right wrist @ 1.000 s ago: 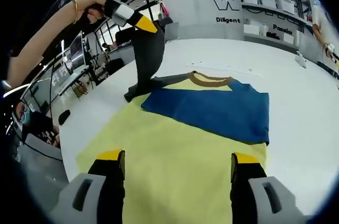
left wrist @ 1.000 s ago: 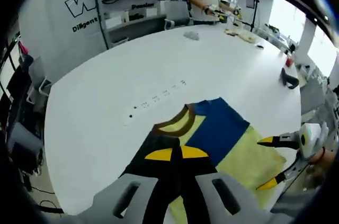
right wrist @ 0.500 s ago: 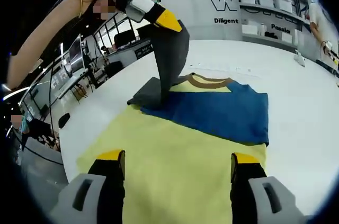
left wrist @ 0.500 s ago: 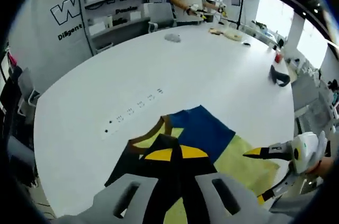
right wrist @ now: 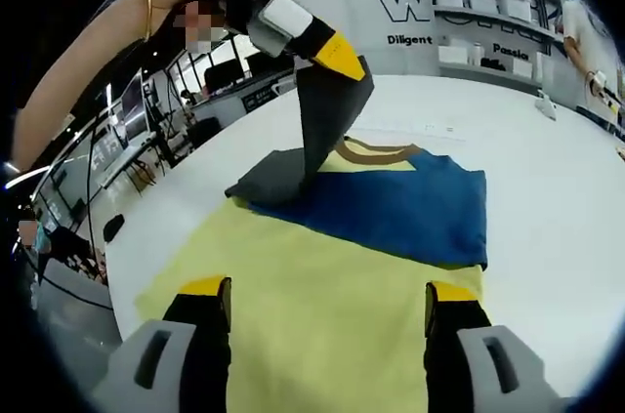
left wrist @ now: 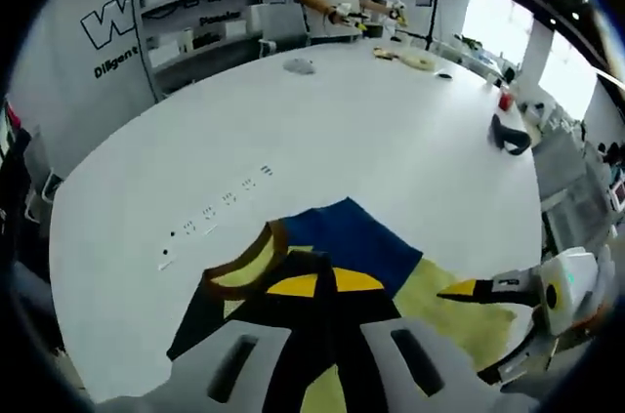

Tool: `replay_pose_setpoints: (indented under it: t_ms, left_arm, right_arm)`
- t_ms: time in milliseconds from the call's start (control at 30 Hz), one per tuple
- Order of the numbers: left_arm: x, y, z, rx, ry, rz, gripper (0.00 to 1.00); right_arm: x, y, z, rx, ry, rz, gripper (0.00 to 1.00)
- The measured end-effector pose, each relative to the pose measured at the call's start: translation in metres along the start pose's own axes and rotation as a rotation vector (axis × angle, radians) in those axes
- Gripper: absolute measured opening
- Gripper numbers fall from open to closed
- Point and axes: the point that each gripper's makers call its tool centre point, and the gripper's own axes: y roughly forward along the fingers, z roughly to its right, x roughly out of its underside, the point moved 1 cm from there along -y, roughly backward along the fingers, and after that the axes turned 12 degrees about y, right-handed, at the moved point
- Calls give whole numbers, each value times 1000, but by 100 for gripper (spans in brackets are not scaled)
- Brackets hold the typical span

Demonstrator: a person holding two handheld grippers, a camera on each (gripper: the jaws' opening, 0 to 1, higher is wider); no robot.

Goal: Fold the garment on the visible template until the final outline fits inside the template.

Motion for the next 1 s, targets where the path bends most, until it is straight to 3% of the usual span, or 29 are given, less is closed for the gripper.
replay_pose_setpoints:
  t_ms: [133,333,600,700,800,1000]
  left_arm:
    - [-3,0,9,13,19,20,6]
    - [-17,-7,12,13,48,76,33]
    - [-20,-19,8,17,64,103,45]
    - [-15,-25,3,10,52,100,49]
    - [-7,-35,-5,-5,33,104,51]
    - [9,-43,-16,-42,31,86,56]
  right_arm:
    - [0,0,3,7,6,0,79]
    - [-1,-1,5,15,18,10,79]
    - [-4,-2,10,39,21,15,78]
    - [-13,0,18,87,9,38,72]
    - [-29,8,26,167,-60,81,62]
    - [-55,27,14,172,-154,137,55]
